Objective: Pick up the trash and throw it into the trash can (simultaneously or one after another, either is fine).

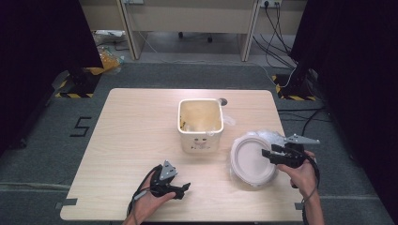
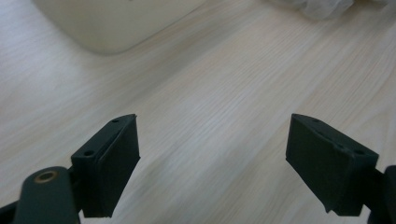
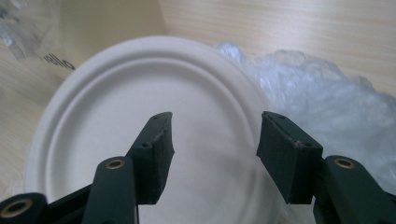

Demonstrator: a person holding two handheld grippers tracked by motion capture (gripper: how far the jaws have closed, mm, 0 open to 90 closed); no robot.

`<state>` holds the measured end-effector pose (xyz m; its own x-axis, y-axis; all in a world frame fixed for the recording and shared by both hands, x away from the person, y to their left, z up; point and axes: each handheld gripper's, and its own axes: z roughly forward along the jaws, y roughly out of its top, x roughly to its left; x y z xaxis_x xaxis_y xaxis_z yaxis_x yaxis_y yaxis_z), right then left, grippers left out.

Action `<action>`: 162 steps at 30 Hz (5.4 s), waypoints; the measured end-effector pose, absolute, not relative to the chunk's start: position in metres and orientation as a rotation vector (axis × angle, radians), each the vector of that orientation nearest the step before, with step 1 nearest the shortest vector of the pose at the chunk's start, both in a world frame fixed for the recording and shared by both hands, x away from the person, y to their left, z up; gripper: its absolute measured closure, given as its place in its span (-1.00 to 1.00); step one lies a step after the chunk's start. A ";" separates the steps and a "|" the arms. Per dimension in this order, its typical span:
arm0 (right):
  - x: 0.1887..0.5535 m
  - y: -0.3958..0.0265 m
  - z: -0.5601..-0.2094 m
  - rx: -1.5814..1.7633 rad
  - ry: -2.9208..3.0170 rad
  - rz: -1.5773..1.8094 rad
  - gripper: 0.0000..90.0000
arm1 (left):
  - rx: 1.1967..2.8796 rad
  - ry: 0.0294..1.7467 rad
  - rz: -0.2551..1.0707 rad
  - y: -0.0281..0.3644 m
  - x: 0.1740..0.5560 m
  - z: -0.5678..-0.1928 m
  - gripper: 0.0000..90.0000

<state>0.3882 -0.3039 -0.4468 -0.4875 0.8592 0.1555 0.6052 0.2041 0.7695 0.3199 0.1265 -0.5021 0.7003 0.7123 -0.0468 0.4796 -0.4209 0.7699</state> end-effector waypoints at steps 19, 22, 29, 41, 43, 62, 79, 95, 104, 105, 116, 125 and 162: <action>0.382 -0.322 -0.458 1.449 2.139 1.160 -0.08 | 2.102 0.745 0.302 0.027 0.348 -0.470 -0.62; 0.384 -0.323 -0.462 1.462 2.145 1.150 -0.09 | 2.097 0.743 0.293 0.017 0.353 -0.468 -0.63; 0.388 -0.325 -0.468 1.485 2.156 1.166 -0.10 | 2.130 0.725 0.317 -0.006 0.361 -0.465 -0.62; 0.387 -0.322 -0.468 1.482 2.174 1.195 -0.09 | 2.135 0.737 0.357 -0.025 0.370 -0.472 -0.58; 0.386 -0.321 -0.466 1.471 2.174 1.201 -0.09 | 2.136 0.747 0.350 -0.026 0.370 -0.476 -0.58; 0.379 -0.307 -0.444 1.363 2.196 1.361 0.03 | 2.161 0.781 0.304 -0.029 0.374 -0.495 -0.52; 0.377 -0.287 -0.442 1.258 2.298 1.418 0.77 | 2.165 0.791 0.301 -0.017 0.372 -0.496 -0.47; 0.374 -0.294 -0.429 1.246 2.230 1.538 0.86 | 2.123 0.840 0.307 0.069 0.339 -0.481 -0.54; 0.372 -0.296 -0.407 1.211 2.164 1.607 0.87 | 2.127 0.948 0.330 0.118 0.331 -0.499 -0.54; 0.373 -0.296 -0.404 1.207 2.157 1.613 0.87 | 2.129 0.964 0.331 0.124 0.330 -0.503 -0.54; 0.380 -0.297 -0.372 1.174 2.106 1.662 0.87 | 2.103 1.064 0.407 0.165 0.324 -0.517 -0.55; 0.402 -0.270 -0.331 1.100 2.100 1.672 0.86 | 2.092 1.057 0.450 0.168 0.321 -0.522 -0.62; 0.517 -0.144 -0.328 1.245 2.206 1.445 0.86 | 2.088 1.072 0.453 0.168 0.321 -0.523 -0.70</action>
<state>0.5169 -0.1435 -0.3281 -0.6151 0.7482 0.2487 0.5269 0.1554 0.8356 0.3214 0.1682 -0.5227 0.5897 0.8074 -0.0196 0.5490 -0.3829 0.7430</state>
